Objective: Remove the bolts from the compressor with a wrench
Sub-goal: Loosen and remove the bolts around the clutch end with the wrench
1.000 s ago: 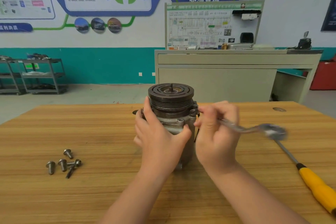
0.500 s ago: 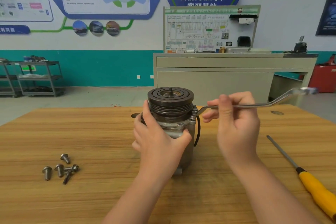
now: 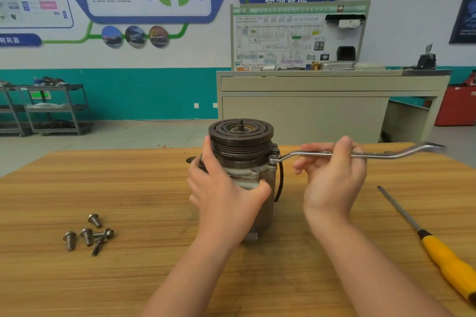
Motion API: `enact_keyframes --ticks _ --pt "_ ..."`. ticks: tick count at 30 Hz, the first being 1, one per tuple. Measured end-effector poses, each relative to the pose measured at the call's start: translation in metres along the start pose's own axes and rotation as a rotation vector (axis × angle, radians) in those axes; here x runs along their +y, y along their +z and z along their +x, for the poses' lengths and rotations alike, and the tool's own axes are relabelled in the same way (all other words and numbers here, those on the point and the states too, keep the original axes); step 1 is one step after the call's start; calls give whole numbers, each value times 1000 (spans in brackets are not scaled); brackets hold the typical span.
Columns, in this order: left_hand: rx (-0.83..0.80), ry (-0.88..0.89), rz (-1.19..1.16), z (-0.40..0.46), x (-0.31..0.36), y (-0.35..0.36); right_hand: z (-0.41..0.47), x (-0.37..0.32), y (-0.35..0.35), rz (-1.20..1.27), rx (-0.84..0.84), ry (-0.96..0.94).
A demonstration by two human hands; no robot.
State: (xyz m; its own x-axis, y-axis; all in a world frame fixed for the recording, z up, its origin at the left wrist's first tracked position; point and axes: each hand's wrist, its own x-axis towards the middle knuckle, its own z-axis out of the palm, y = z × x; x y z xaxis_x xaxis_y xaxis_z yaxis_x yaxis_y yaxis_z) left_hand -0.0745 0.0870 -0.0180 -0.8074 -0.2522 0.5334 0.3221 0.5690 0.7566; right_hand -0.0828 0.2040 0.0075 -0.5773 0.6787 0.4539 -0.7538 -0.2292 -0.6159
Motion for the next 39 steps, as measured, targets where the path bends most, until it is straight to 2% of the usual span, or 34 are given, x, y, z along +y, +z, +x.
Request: enact_keyframes --ticks 2,3,4,6,9,11,15,19,22,23,25,28,30,31,32,34,37,39 --pt "-12 -2 -8 1 -2 0 22 -1 -7 172 -10 380" --pt "-24 -4 -16 2 -3 -1 29 -1 -10 233 -35 471" --pt "-44 -4 -28 4 -5 -2 33 -3 -11 268 -65 475" --pt "-107 2 -59 9 -9 -7 33 -10 -10 223 -131 305" --pt "-210 31 -121 17 -15 -15 18 -13 -8 -59 -270 -100" --pt "-248 50 -156 19 -17 -17 5 -12 -7 -191 -346 -299" --pt "-230 69 -157 18 -20 -17 -7 -12 -11 -356 -428 -597" --pt "-207 71 -155 18 -19 -18 -20 -5 -8 -475 -414 -771" --pt "-208 52 -170 19 -18 -17 -31 2 -2 -564 -452 -989" --pt "-205 50 -170 18 -18 -17 -33 4 -2 -543 -460 -992" --pt "-193 53 -157 18 -18 -17 -31 3 -1 -340 -396 -791" --pt "-202 48 -162 17 -17 -17 -9 2 -2 2 -65 -150" --pt "-205 50 -171 17 -17 -17 13 3 -6 152 -34 290" --pt "-206 52 -175 17 -18 -17 22 3 -8 216 -57 419" --pt "-209 55 -179 17 -19 -17 29 1 -10 273 -79 457" --pt "-214 61 -180 18 -21 -16 35 -8 -13 288 -107 311" --pt "-211 67 -184 18 -22 -15 28 -23 -13 13 -191 -147" --pt "-205 66 -177 18 -21 -15 17 -24 -12 -155 -268 -373"
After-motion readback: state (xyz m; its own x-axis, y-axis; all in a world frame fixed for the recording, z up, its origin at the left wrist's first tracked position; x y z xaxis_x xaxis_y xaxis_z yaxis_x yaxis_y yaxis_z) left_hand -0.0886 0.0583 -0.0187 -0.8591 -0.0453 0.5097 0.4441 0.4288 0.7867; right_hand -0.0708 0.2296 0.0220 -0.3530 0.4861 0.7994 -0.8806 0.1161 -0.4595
